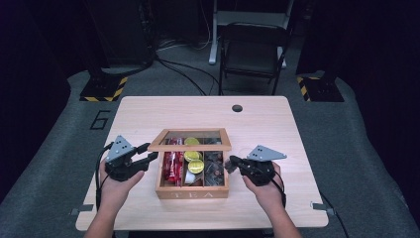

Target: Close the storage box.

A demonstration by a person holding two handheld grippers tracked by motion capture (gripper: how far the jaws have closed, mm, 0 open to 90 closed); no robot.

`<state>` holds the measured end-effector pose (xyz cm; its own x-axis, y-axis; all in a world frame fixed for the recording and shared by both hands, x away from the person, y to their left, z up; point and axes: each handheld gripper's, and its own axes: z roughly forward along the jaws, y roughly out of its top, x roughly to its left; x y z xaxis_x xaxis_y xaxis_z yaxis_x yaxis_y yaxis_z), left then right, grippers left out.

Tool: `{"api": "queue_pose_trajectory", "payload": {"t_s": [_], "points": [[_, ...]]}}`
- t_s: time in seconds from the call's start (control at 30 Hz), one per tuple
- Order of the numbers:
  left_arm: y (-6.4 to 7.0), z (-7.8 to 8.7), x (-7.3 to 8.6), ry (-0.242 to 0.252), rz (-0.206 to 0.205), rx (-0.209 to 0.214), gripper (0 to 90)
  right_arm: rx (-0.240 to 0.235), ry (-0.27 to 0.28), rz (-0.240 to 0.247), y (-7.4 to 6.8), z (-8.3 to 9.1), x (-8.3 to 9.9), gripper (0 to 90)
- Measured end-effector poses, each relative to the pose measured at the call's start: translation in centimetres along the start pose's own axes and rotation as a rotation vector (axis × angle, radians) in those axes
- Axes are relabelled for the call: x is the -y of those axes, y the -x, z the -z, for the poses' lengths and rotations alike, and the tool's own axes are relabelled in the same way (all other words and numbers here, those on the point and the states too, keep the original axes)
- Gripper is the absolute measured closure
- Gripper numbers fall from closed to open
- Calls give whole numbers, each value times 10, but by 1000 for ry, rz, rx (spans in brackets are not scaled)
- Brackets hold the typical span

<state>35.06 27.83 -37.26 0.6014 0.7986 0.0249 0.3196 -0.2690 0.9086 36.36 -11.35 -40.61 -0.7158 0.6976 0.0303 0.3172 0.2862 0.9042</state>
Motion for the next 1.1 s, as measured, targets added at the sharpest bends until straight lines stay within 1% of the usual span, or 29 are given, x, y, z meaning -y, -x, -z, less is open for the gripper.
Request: {"api": "queue_pose_trajectory", "payload": {"t_s": [0.03, 0.17, 0.23, 0.33, 0.43, 0.47, 0.5, 0.53, 0.57, 0.6, 0.63, 0.7, 0.77, 0.8, 0.83, 0.9, 0.93, 0.97, 1.0, 1.03, 1.1], "points": [[0, 0, 0, 0, 0, 0, 574, 3, 0, 3, 1, 1, 0, 900], [0, 0, -1, -3, 0, 3, 575, 27, -4, -18, 7, 6, -2, 900], [0, 0, -1, 2, 1, -3, 576, 38, 5, -28, 11, 10, -7, 900], [1, 0, -1, 1, 0, -4, 576, 68, 14, -18, 16, 14, -13, 900], [1, 0, 0, -2, -3, -2, 576, 96, 2, -2, 24, 15, -17, 900], [1, 0, 0, -4, -4, -2, 576, 104, 0, -1, 27, 14, -17, 900], [1, 0, 0, -3, -3, -2, 576, 111, -2, -11, 30, 14, -17, 900], [1, 0, 0, -3, -4, -4, 576, 116, -1, -7, 33, 13, -17, 900], [1, 0, 0, -2, -4, -4, 576, 127, 1, -12, 35, 13, -16, 900], [1, 0, 0, -2, -4, -3, 576, 128, 0, -10, 37, 12, -16, 900], [1, 0, 1, -1, -3, -3, 576, 145, 1, -14, 38, 11, -14, 900], [1, 0, 1, 7, -2, -7, 576, 149, 0, -16, 41, 10, -10, 900], [1, 0, 1, 2, -2, -4, 576, 154, -7, -31, 44, 7, -4, 900], [2, 0, 2, 3, -3, -6, 576, 155, -15, -26, 45, 5, -2, 900], [2, 0, 2, 2, -3, -6, 576, 161, -17, -36, 45, 4, 0, 900], [2, 0, 2, 2, -3, -6, 576, 166, -26, -29, 48, 1, 4, 900], [2, 0, 2, 1, -4, -6, 576, 171, -25, -38, 49, 0, 5, 900], [2, 0, 2, 0, -4, -7, 576, 172, -26, -34, 49, -1, 6, 900], [2, 0, 2, -1, -5, -7, 576, 182, -32, -36, 49, -2, 7, 900], [2, 0, 2, -3, -5, -6, 576, 182, -34, -26, 50, -3, 8, 900], [3, 0, 2, -2, -5, -8, 576, 197, -39, -31, 52, -4, 10, 900]]}}
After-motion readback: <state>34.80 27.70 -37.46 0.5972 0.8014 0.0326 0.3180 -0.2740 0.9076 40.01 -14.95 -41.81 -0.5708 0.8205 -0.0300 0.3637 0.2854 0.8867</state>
